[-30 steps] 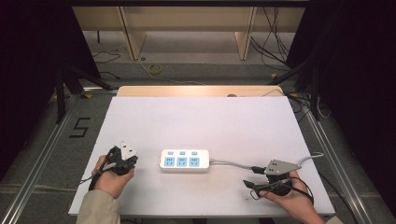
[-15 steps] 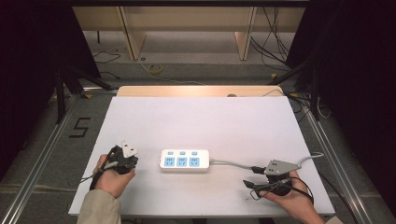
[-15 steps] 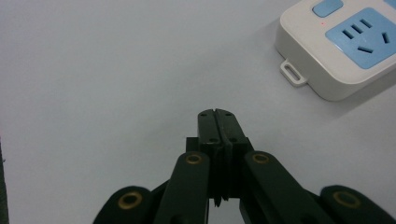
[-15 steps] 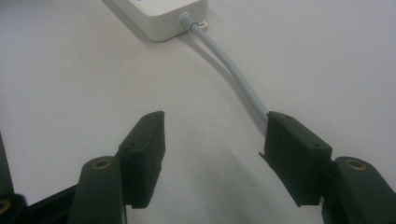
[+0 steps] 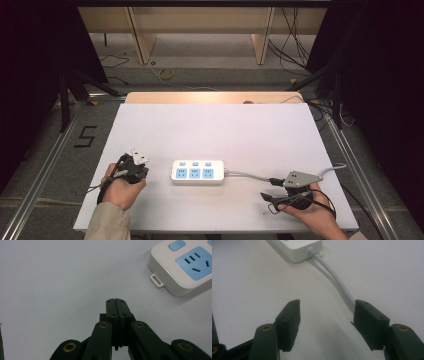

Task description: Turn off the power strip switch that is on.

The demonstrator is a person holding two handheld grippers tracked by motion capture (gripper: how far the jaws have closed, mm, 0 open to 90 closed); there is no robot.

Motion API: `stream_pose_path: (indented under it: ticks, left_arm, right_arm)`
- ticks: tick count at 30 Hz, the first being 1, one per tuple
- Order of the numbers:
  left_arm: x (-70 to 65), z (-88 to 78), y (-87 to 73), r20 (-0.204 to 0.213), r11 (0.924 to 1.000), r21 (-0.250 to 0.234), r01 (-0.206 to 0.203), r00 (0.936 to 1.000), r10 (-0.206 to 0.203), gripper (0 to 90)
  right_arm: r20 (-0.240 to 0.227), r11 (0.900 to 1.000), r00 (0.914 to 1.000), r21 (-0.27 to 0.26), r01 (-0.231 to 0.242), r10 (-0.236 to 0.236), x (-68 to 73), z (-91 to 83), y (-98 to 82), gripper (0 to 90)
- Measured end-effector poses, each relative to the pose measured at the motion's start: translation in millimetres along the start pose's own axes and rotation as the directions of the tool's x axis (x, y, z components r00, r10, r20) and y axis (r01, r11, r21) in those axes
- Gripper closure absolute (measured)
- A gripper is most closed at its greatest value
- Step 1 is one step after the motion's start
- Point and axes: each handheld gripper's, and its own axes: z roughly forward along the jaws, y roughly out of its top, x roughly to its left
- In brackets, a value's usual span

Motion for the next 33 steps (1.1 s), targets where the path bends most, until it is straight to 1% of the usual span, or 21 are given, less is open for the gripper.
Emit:
stream_pose_path:
  ticks: [3, 7, 14, 33]
  left_arm:
    - [-0.6, -0.3, 1.8, -0.002, 1.0, 0.004, 0.006, 1.0, -0.006, 89.7]
    - [-1.4, -0.4, 3.3, 0.0, 0.9999, 0.012, 0.001, 1.0, -0.001, 89.7]
    - [-3.1, -0.1, 7.7, 0.006, 0.9998, 0.018, 0.007, 1.0, -0.007, 89.7]
    - [-9.0, 2.8, 20.0, 0.019, 0.9995, 0.03, -0.005, 0.9998, 0.004, 89.7]
  right_arm:
    - [0.0, 1.0, 1.0, 0.0, 0.0, 0.0, 0.0, -0.1, 0.0, 39.3]
    - [0.001, 1.0, 1.0, 0.0, -0.001, 0.001, -0.1, -0.1, 0.0, 39.2]
    - [0.001, 1.0, 1.0, 0.0, -0.001, 0.001, -0.1, 0.1, 0.0, 39.3]
    - [0.0, 1.0, 1.0, 0.0, -0.001, 0.001, 0.0, 0.3, -0.1, 39.3]
